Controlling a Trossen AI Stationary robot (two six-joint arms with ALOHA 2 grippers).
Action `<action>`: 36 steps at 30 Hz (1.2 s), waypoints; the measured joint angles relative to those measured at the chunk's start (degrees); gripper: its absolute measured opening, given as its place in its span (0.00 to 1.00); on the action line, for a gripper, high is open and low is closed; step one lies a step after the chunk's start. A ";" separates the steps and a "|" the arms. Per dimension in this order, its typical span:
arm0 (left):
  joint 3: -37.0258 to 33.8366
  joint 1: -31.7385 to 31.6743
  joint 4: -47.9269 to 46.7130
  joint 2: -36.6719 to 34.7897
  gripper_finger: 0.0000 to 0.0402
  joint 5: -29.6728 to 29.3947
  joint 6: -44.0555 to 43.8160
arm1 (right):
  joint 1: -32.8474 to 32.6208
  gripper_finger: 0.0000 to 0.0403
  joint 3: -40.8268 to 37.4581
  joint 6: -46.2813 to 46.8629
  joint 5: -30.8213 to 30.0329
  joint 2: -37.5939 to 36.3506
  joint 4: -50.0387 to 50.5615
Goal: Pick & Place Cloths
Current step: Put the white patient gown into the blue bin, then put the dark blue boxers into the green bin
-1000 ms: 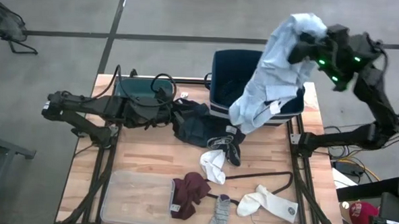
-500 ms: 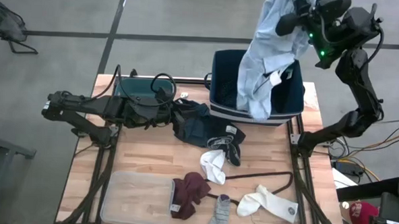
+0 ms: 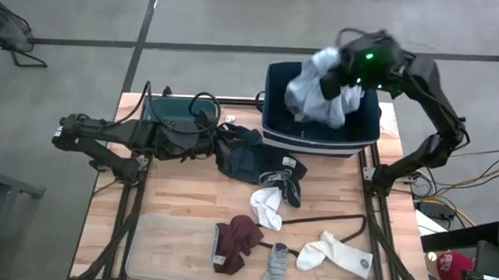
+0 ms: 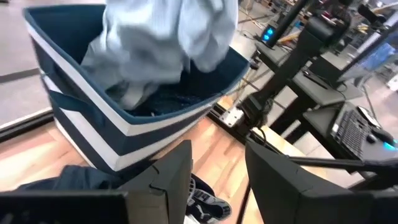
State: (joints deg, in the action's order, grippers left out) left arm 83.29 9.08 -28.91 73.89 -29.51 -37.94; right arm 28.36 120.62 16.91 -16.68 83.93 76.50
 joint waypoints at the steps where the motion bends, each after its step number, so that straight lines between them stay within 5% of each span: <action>1: 0.00 0.00 -0.02 0.00 0.39 0.17 -0.01 | 0.00 0.04 -1.11 1.24 1.63 0.16 1.67; 14: -0.09 0.00 -0.28 0.00 0.39 0.18 0.40 | -0.88 0.30 -14.45 9.80 8.96 0.49 5.06; 25: -0.09 0.00 -0.28 0.00 0.39 0.14 0.47 | -4.45 0.63 -8.26 10.94 11.38 -0.35 2.22; 36: -0.09 -0.02 -0.30 0.00 0.39 0.08 0.92 | -19.33 0.67 -6.42 13.78 9.03 -1.72 1.90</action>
State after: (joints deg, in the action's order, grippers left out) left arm 83.20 9.06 -29.20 73.89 -29.43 -37.02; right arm 9.03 114.21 30.69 -7.66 82.21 78.40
